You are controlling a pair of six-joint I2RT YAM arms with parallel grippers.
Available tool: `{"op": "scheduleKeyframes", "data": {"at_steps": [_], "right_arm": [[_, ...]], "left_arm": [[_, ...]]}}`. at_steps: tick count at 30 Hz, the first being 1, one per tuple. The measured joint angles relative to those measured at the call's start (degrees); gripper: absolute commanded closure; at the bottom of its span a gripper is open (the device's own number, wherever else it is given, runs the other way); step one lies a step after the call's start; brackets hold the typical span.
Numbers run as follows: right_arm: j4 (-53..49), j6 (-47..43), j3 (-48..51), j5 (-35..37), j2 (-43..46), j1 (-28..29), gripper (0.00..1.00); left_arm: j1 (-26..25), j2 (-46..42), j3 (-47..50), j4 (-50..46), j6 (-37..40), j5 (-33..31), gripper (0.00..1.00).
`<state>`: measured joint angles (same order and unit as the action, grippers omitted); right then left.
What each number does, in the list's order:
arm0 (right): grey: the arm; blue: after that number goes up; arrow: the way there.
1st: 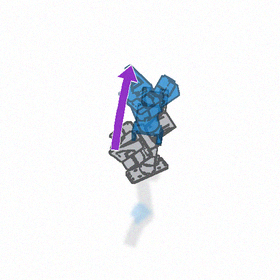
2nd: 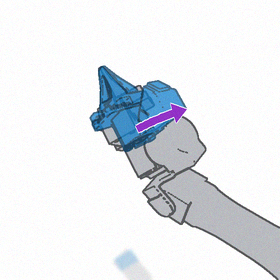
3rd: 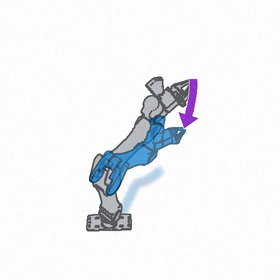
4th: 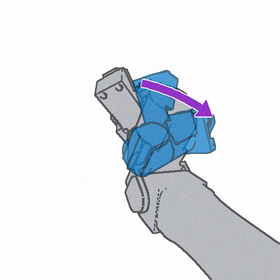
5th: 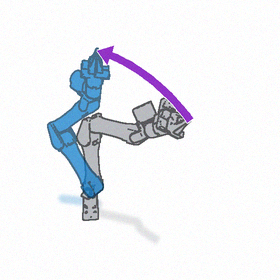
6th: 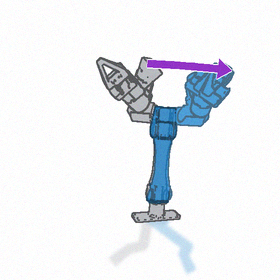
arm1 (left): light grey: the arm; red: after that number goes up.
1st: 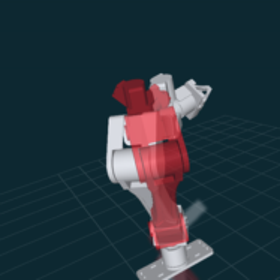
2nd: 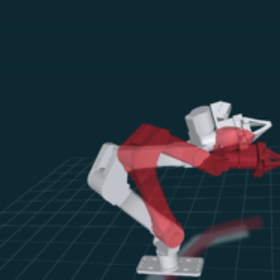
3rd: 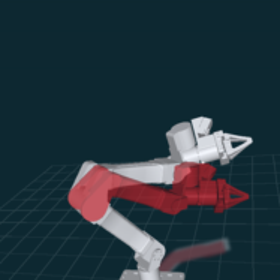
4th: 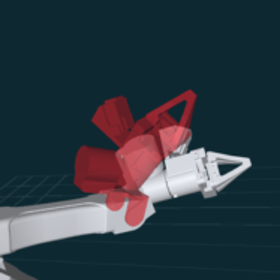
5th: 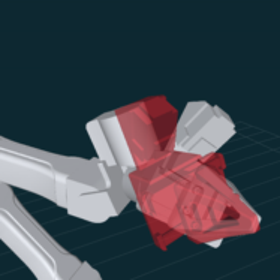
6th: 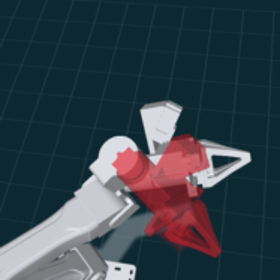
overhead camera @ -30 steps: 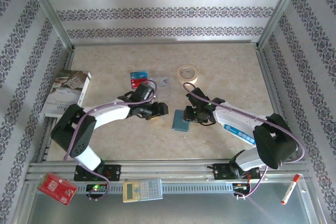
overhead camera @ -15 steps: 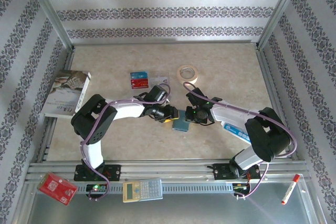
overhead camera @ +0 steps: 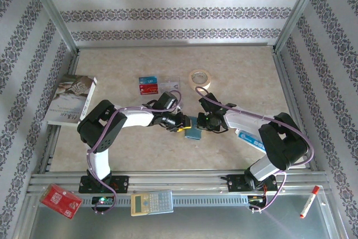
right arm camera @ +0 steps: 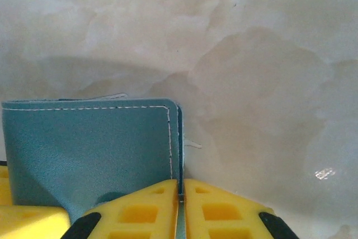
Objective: Take the credit cards out of the card holder
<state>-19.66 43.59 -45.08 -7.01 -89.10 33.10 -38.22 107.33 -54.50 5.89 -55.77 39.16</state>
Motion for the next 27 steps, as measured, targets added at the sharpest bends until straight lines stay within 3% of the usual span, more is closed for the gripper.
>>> {"op": "scheduleKeyframes", "data": {"at_steps": [5, 10, 16, 23, 27], "right_arm": [[0.17, -0.2, 0.59, 0.57, 1.14, -0.02, 0.81], [0.76, -0.68, 1.46, 0.46, 6.4, 0.0, 0.8], [8.46, -1.51, 3.76, -3.69, 10.95, 0.02, 0.73], [10.1, 0.2, 4.39, -4.68, 8.48, 0.04, 0.75], [10.14, 0.68, 4.79, -5.05, 7.06, 0.04, 0.7]], "left_arm": [[0.46, -0.61, 1.97, 4.22, -2.19, 1.25, 0.89], [0.44, -3.41, 1.97, 3.85, -1.25, -0.39, 0.94], [0.44, -3.76, 1.62, 3.58, -0.42, -0.83, 0.97], [0.44, -3.76, 1.6, 3.54, 0.04, -1.49, 0.99], [0.44, -3.76, 1.53, 3.45, 0.24, -1.88, 1.0]]}}
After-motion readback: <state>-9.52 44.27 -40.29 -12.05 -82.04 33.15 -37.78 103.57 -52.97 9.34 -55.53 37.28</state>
